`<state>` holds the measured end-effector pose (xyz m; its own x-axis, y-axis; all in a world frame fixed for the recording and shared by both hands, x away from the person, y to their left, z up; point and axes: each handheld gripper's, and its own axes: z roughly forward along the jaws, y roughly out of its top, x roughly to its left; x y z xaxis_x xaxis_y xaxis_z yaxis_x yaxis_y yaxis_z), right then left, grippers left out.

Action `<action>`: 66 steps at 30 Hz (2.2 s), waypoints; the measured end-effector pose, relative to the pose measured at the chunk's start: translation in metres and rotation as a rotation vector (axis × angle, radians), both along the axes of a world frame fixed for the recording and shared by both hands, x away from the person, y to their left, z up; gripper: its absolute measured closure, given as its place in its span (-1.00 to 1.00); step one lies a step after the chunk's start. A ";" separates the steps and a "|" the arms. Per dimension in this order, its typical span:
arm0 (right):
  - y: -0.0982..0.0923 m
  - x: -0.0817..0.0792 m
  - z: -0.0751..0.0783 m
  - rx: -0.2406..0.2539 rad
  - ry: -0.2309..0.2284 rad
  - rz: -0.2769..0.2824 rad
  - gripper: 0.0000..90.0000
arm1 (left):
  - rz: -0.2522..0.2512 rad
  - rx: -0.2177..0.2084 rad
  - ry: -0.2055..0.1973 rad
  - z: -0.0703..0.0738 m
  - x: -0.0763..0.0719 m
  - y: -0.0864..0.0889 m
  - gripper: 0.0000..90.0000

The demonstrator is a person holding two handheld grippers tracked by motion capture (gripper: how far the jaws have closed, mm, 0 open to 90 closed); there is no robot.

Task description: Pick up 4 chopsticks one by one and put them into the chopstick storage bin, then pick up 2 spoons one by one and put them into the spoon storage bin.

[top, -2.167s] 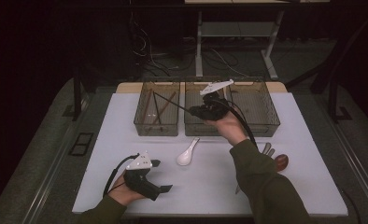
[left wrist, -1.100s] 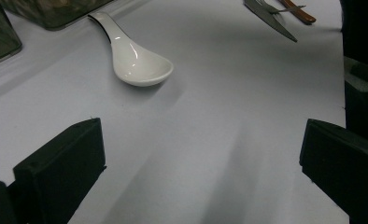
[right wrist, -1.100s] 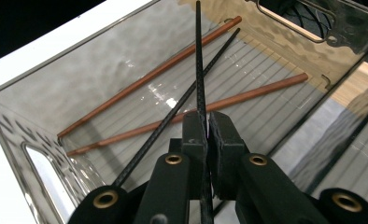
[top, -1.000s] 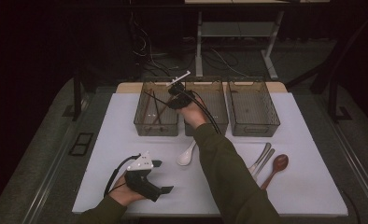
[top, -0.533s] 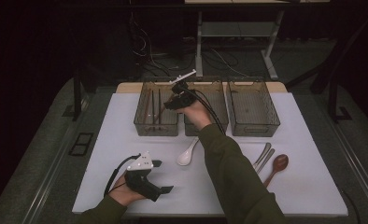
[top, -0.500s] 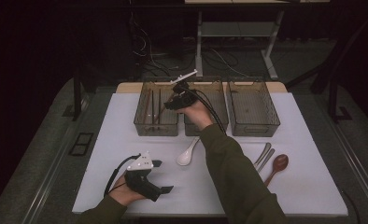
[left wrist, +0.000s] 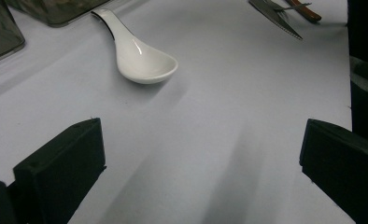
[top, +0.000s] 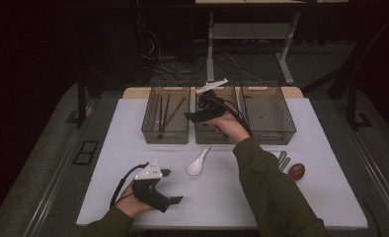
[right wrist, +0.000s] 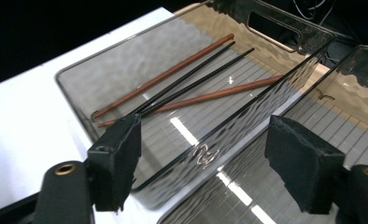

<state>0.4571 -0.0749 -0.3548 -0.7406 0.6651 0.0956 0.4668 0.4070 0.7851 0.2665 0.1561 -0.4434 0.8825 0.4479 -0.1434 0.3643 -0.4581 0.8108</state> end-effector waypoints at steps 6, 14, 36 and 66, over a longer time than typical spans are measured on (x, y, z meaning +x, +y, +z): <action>-0.017 -0.011 0.001 0.065 0.007 0.005 -0.49 | -0.002 0.005 0.001 0.000 0.001 0.001 -1.00; -0.038 -0.031 0.000 0.066 -0.028 0.015 -0.60 | 0.006 -0.007 0.010 0.000 0.000 0.001 -1.00; -0.098 -0.095 -0.016 0.102 -0.063 0.046 -0.61 | 0.017 -0.003 0.009 0.000 -0.002 0.002 -1.00; -0.191 -0.179 -0.064 0.131 -0.081 -0.008 -0.61 | 0.043 -0.010 -0.009 0.005 0.002 0.008 -1.00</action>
<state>0.2778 -0.2655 -0.4193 -0.7444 0.6565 0.1221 0.4026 0.2955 0.8663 0.2688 0.1641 -0.4387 0.8639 0.4837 -0.1404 0.3760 -0.4339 0.8187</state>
